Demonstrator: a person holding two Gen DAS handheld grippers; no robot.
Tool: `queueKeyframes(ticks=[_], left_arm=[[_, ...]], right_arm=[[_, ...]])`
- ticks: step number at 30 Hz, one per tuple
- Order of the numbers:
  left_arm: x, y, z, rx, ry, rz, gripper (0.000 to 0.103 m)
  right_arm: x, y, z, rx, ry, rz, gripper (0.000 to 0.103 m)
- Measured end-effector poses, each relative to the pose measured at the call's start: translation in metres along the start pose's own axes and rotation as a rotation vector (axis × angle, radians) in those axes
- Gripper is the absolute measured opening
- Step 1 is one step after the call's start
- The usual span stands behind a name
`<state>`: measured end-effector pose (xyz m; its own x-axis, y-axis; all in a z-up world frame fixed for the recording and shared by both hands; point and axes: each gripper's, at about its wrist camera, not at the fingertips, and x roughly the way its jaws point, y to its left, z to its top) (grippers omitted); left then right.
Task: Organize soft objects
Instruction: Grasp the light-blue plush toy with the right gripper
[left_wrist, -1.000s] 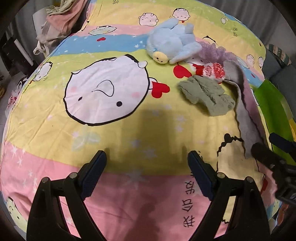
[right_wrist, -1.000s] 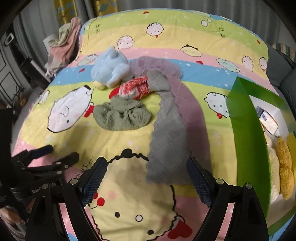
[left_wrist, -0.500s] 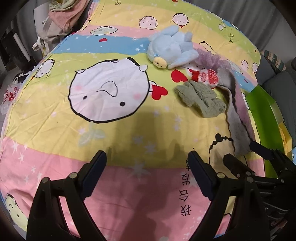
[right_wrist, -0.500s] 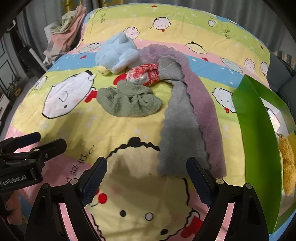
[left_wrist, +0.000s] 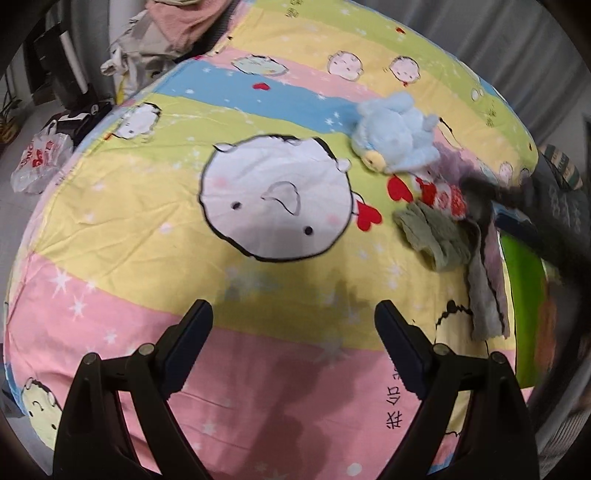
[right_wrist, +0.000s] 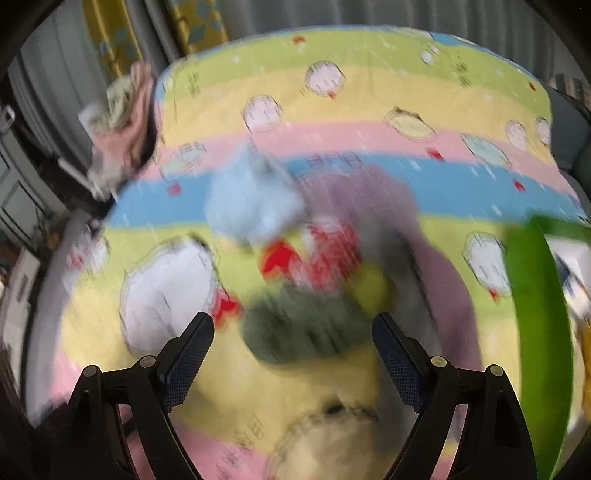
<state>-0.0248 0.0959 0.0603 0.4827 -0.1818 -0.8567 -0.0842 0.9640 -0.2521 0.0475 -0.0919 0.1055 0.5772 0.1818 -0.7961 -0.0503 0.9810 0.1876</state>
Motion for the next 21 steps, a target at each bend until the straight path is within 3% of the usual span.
queueKeyframes(ticks=[4, 7, 12, 16, 18, 19, 21], left_arm=[[-0.009, 0.010, 0.005, -0.023, -0.029, 0.008, 0.089], [-0.013, 0.019, 0.008, -0.052, -0.043, 0.024, 0.089], [-0.013, 0.028, 0.013, -0.072, -0.040, 0.026, 0.089], [-0.012, 0.034, 0.014, -0.098, -0.029, 0.023, 0.089], [-0.012, 0.033, 0.014, -0.089, -0.028, 0.018, 0.089], [-0.013, 0.032, 0.014, -0.088, -0.029, 0.013, 0.089], [-0.014, 0.031, 0.015, -0.086, -0.031, 0.003, 0.089]], right_arm=[[0.030, 0.015, 0.050, 0.103, 0.009, 0.010, 0.088], [0.065, 0.026, 0.076, 0.154, 0.086, 0.017, 0.088], [0.111, 0.024, 0.085, 0.293, 0.153, -0.040, 0.088], [0.131, 0.013, 0.083, 0.374, 0.157, 0.024, 0.089], [0.128, 0.016, 0.082, 0.347, 0.127, 0.031, 0.082], [0.125, 0.018, 0.083, 0.334, 0.119, 0.054, 0.065], [0.115, 0.024, 0.080, 0.296, 0.103, 0.077, 0.064]])
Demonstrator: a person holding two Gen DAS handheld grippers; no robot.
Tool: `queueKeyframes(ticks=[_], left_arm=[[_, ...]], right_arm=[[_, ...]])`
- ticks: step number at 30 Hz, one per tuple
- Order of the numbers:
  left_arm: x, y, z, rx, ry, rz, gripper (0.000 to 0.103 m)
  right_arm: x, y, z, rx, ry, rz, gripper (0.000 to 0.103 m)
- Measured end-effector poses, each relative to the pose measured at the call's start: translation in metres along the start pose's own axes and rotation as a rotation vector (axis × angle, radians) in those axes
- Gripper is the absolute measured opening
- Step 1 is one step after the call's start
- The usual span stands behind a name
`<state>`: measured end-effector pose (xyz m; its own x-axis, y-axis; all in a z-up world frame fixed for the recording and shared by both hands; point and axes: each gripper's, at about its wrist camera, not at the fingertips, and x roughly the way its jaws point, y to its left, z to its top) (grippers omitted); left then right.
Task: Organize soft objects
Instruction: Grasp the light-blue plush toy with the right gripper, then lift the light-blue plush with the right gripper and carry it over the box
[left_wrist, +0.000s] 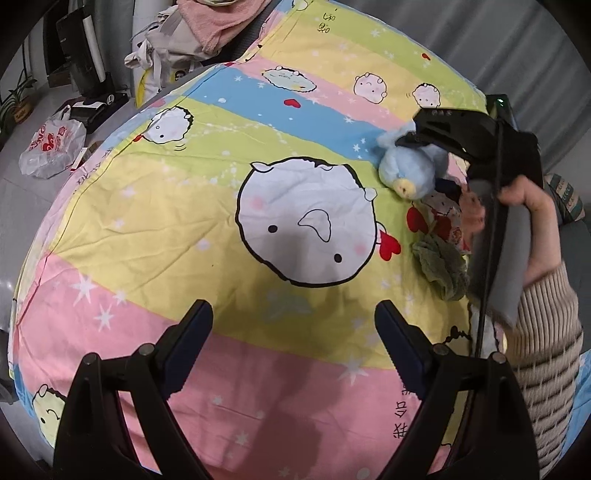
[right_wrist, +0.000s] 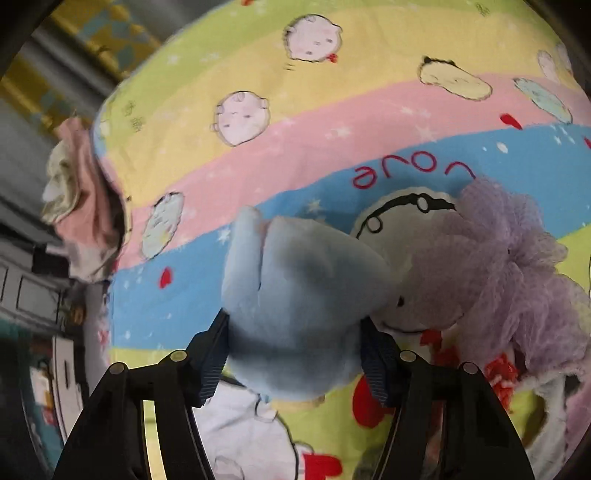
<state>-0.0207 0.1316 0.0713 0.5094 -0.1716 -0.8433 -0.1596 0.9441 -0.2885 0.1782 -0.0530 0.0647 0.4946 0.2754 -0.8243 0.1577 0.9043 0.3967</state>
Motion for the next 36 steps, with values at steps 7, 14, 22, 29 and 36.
queueKeyframes(ticks=[7, 14, 22, 29, 36], left_arm=[[-0.005, 0.003, -0.001, -0.018, -0.019, -0.004, 0.089], [-0.007, 0.001, -0.002, -0.024, -0.019, -0.024, 0.089], [-0.001, -0.008, -0.009, -0.011, 0.005, -0.035, 0.089], [0.005, -0.018, -0.018, 0.005, 0.042, -0.079, 0.089], [-0.007, -0.039, -0.032, 0.057, 0.037, -0.203, 0.089]], right_arm=[[-0.041, -0.003, -0.029, -0.036, -0.004, 0.142, 0.063], [-0.100, -0.025, -0.105, -0.159, 0.077, 0.209, 0.064], [-0.104, -0.078, -0.177, -0.084, 0.219, 0.229, 0.068], [-0.120, -0.082, -0.176, -0.121, 0.156, 0.180, 0.085], [-0.145, -0.110, -0.166, -0.075, 0.078, 0.156, 0.086]])
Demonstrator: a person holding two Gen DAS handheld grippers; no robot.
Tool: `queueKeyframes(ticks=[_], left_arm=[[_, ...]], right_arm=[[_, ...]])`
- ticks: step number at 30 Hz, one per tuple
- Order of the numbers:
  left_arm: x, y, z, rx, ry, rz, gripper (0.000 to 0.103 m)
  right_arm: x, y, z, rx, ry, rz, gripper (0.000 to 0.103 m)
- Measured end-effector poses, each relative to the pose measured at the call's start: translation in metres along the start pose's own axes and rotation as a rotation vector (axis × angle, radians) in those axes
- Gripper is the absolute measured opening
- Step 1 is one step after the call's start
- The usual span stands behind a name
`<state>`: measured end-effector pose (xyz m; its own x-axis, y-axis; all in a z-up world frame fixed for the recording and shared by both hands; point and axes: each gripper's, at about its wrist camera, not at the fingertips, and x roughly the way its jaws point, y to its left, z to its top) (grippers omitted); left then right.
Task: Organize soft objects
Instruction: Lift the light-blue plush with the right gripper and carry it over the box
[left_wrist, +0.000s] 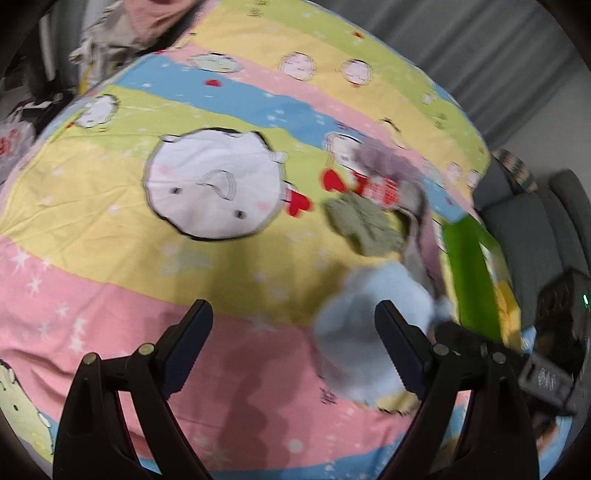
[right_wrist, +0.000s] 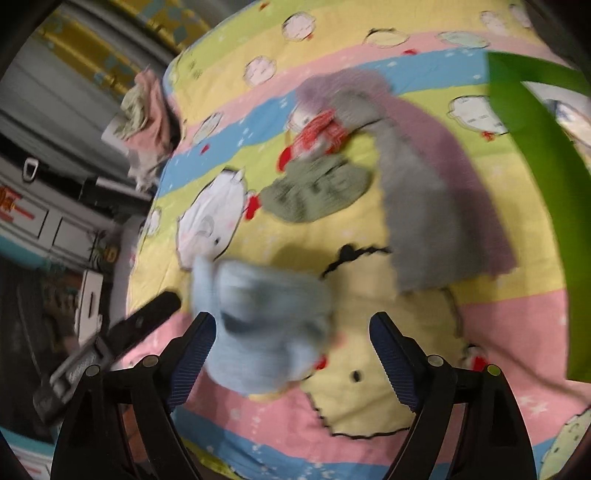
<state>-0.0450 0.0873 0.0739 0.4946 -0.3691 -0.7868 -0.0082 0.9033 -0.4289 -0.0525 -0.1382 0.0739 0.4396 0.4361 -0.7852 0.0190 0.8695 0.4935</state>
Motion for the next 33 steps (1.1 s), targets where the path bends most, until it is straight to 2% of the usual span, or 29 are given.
queueKeyframes(ticks=[3, 7, 14, 16, 19, 21, 24, 27, 33], left_arm=[[0.001, -0.012, -0.007, 0.042, 0.024, -0.059, 0.089], [0.009, -0.026, -0.017, 0.070, 0.081, -0.124, 0.089], [0.027, -0.047, -0.032, 0.129, 0.140, -0.133, 0.085], [0.035, -0.050, -0.035, 0.136, 0.165, -0.136, 0.070], [0.048, -0.053, -0.039, 0.143, 0.196, -0.141, 0.067], [0.050, -0.055, -0.040, 0.162, 0.186, -0.116, 0.065], [0.046, -0.060, -0.039, 0.182, 0.161, -0.125, 0.065], [0.035, -0.071, -0.033, 0.188, 0.121, -0.199, 0.065], [0.015, -0.125, -0.016, 0.309, 0.027, -0.238, 0.065]], right_arm=[[-0.011, -0.010, 0.004, 0.039, -0.034, 0.039, 0.086], [-0.007, -0.013, 0.006, 0.064, -0.023, 0.101, 0.086], [0.031, -0.003, 0.001, 0.040, 0.063, 0.103, 0.086], [0.042, -0.005, 0.000, 0.064, 0.086, 0.120, 0.086], [0.056, -0.010, 0.000, 0.114, 0.142, 0.209, 0.086], [0.059, -0.011, -0.001, 0.132, 0.142, 0.233, 0.085], [0.050, -0.009, -0.001, 0.127, 0.132, 0.281, 0.076], [0.024, -0.004, 0.003, 0.082, 0.050, 0.292, 0.075], [-0.029, -0.024, 0.023, 0.116, -0.084, 0.350, 0.075]])
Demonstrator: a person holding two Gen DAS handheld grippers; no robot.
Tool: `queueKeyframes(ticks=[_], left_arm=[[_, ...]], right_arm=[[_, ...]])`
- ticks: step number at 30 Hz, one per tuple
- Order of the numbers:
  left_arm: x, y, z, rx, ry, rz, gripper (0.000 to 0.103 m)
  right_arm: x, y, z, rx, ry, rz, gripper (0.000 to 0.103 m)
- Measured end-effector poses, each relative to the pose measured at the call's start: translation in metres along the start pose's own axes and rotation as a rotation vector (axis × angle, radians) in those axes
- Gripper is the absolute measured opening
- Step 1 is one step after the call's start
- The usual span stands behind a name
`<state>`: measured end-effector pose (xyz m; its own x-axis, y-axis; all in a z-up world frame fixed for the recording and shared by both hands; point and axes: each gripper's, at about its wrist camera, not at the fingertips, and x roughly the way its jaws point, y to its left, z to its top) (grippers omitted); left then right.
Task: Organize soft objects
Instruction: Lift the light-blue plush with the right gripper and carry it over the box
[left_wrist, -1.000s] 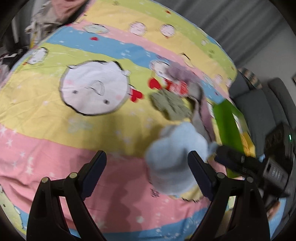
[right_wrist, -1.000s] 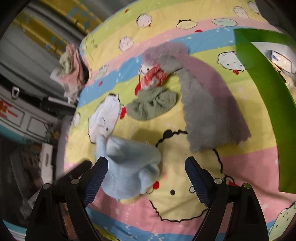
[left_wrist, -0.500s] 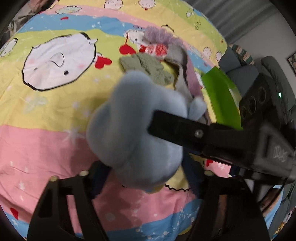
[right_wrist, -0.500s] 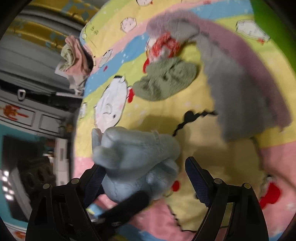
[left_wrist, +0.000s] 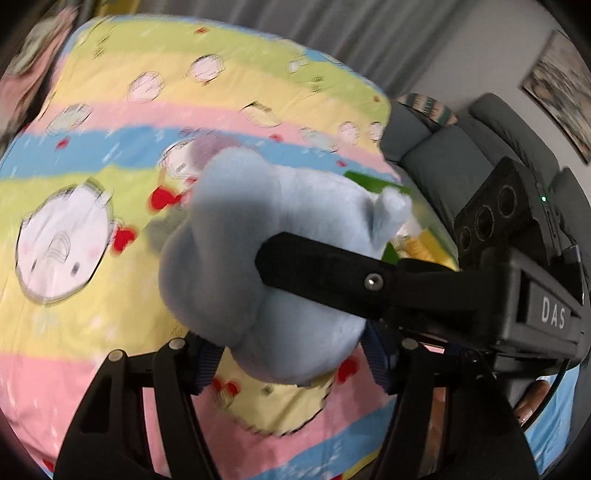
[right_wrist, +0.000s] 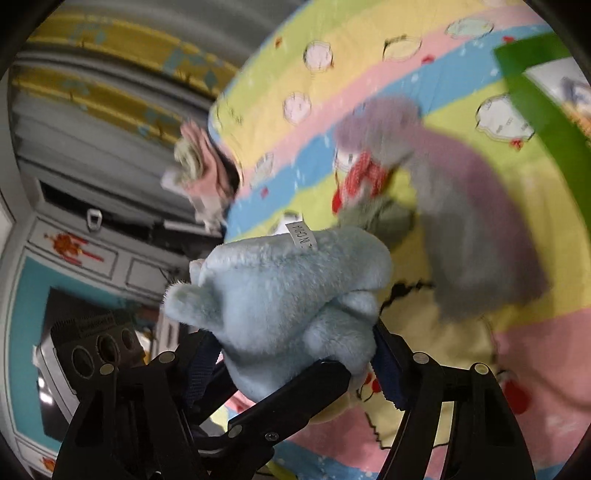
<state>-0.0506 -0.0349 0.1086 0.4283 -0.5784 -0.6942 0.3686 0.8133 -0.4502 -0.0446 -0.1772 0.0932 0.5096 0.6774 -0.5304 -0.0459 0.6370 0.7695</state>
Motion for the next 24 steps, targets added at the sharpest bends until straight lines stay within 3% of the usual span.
queueKeyframes(ticks=[3, 7, 12, 16, 24], left_arm=[[0.009, -0.028, 0.018, 0.060, -0.013, -0.019, 0.065], [0.027, -0.063, 0.045, 0.137, -0.034, -0.081, 0.065], [0.050, -0.110, 0.073, 0.253, -0.056, -0.099, 0.063], [0.082, -0.142, 0.093, 0.377, -0.033, -0.132, 0.062], [0.143, -0.178, 0.103, 0.447, 0.044, -0.240, 0.062]], right_arm=[[-0.032, -0.008, 0.018, 0.021, -0.069, -0.001, 0.075], [-0.077, -0.015, 0.044, 0.028, -0.208, -0.064, 0.075], [-0.118, -0.038, 0.072, 0.059, -0.309, -0.102, 0.075], [-0.141, -0.061, 0.085, 0.095, -0.388, -0.166, 0.075], [-0.179, -0.115, 0.100, 0.183, -0.467, -0.252, 0.075]])
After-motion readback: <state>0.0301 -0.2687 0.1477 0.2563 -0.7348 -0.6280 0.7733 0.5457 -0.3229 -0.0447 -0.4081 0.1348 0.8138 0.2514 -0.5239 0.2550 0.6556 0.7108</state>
